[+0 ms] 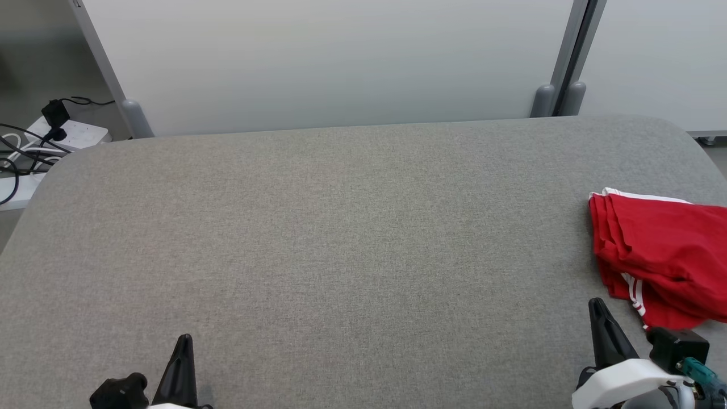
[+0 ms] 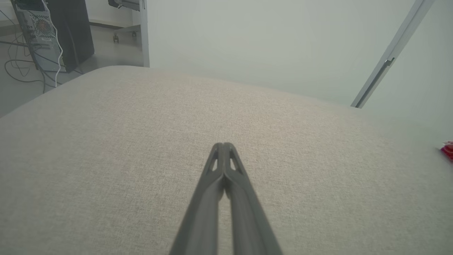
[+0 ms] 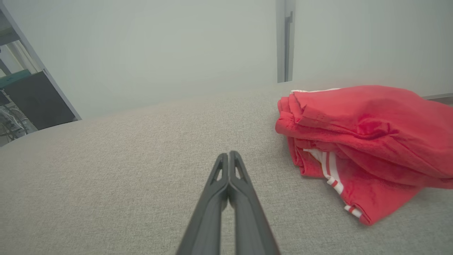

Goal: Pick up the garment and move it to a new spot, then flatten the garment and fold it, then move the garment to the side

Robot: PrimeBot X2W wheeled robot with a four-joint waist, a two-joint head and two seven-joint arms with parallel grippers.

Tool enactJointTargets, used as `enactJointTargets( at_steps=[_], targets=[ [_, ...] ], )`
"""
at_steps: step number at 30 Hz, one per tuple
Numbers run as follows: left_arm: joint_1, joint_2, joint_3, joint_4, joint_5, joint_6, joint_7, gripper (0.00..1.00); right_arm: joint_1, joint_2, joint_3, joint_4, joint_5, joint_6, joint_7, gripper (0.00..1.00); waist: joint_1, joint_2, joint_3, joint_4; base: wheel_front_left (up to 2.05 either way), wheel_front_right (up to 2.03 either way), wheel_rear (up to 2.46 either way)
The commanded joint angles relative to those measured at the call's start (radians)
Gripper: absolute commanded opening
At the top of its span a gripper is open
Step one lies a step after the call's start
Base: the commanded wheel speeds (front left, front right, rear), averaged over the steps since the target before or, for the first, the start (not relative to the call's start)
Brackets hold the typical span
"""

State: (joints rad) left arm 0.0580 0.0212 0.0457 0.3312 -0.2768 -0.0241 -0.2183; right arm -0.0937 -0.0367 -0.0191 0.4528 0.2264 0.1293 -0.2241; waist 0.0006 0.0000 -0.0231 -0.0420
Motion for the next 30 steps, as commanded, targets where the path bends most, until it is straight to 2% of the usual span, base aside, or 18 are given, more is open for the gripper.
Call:
enactJointTargets(
  at_steps=[1,30],
  targets=[
    [-0.037,0.014,0.008,-0.029,-0.039,-0.008,0.006,0.0,-0.037,-0.011,-0.002,-0.037,0.038,0.0,0.011,0.0,-0.0003,0.0,0.002,0.001,0.0,0.0,0.0],
    [-0.067,0.018,0.02,-0.045,-0.357,-0.032,0.083,0.0,-0.03,-0.012,-0.023,-0.08,0.368,0.0,0.09,0.0,-0.0005,0.0,0.008,0.011,0.0,0.0,0.0]
  ],
)
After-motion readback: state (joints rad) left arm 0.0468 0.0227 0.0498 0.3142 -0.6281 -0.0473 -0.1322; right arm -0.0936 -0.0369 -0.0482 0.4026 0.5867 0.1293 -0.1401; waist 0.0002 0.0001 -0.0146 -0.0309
